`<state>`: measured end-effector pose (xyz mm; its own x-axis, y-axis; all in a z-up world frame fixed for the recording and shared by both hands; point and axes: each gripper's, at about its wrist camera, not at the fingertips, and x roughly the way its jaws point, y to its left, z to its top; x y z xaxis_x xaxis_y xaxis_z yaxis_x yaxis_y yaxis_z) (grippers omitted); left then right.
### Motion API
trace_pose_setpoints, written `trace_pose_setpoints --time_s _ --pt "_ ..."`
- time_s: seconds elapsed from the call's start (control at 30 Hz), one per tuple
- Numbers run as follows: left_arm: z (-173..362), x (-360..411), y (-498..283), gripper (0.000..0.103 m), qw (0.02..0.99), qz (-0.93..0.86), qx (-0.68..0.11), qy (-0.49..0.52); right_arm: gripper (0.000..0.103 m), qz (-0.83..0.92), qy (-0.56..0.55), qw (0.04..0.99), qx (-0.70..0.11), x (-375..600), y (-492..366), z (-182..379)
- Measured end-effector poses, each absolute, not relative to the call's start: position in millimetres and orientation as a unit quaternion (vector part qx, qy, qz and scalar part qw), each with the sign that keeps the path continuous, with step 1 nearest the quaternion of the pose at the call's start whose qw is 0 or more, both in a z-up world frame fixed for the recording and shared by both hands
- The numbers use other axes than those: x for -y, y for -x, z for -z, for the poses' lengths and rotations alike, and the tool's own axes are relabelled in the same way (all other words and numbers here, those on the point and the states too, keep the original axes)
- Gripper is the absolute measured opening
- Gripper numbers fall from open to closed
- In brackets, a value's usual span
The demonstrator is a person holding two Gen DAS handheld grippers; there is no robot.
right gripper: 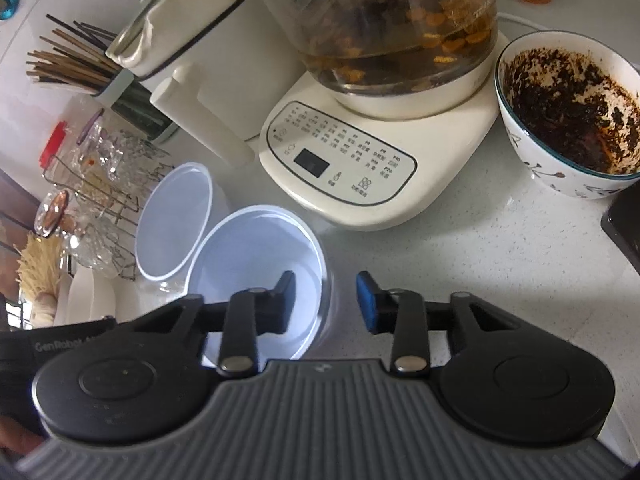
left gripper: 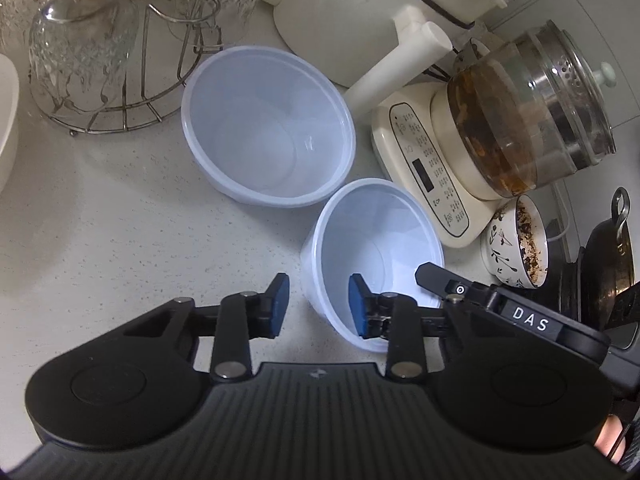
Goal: Organize plates and bowls
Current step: 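Close both grippers on the rim of the plastic bowl by the kettle, then lift the plastic bowl and carry it toward the stacked white plates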
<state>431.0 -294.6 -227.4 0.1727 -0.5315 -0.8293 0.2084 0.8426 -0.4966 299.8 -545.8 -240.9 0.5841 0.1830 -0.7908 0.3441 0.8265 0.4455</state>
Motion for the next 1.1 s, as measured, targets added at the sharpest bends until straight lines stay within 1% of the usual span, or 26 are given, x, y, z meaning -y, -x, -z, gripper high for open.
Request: trace_pose_setpoints --time_s 0.2,0.27,0.33,0.37,0.4,0.43,0.87,1.1 --pt "229.9 297.2 -431.7 0.017 0.759 0.226 -0.596 0.133 0.03 0.037 -0.287 0.84 -0.46 545.3 -302.4 242.8" --pt "230.2 295.6 -431.9 0.013 0.757 0.229 -0.595 0.143 0.024 0.034 -0.285 0.838 -0.463 544.0 -303.7 243.9" --pt "228.7 291.2 -431.0 0.01 0.757 0.229 -0.593 0.149 0.022 0.031 -0.284 0.838 -0.464 543.1 -304.5 245.2" --pt "228.0 289.0 -430.2 0.01 0.758 0.228 -0.592 0.151 0.021 0.029 -0.284 0.838 -0.465 542.6 -304.5 245.6" --pt "227.6 287.9 -429.5 0.009 0.758 0.228 -0.591 0.155 0.016 0.026 -0.285 0.837 -0.466 542.2 -304.6 245.5" --pt "226.8 286.6 -428.7 0.009 0.758 0.229 -0.591 0.158 0.015 0.023 -0.285 0.838 -0.465 541.7 -304.3 245.1" --pt "210.0 264.8 -414.3 0.009 0.769 0.232 -0.574 0.156 0.015 0.008 -0.27 0.852 -0.448 522.1 -287.7 227.7" --pt "193.2 238.8 -401.0 0.009 0.776 0.226 -0.565 0.163 0.015 -0.006 -0.258 0.863 -0.434 501.5 -276.0 213.6"
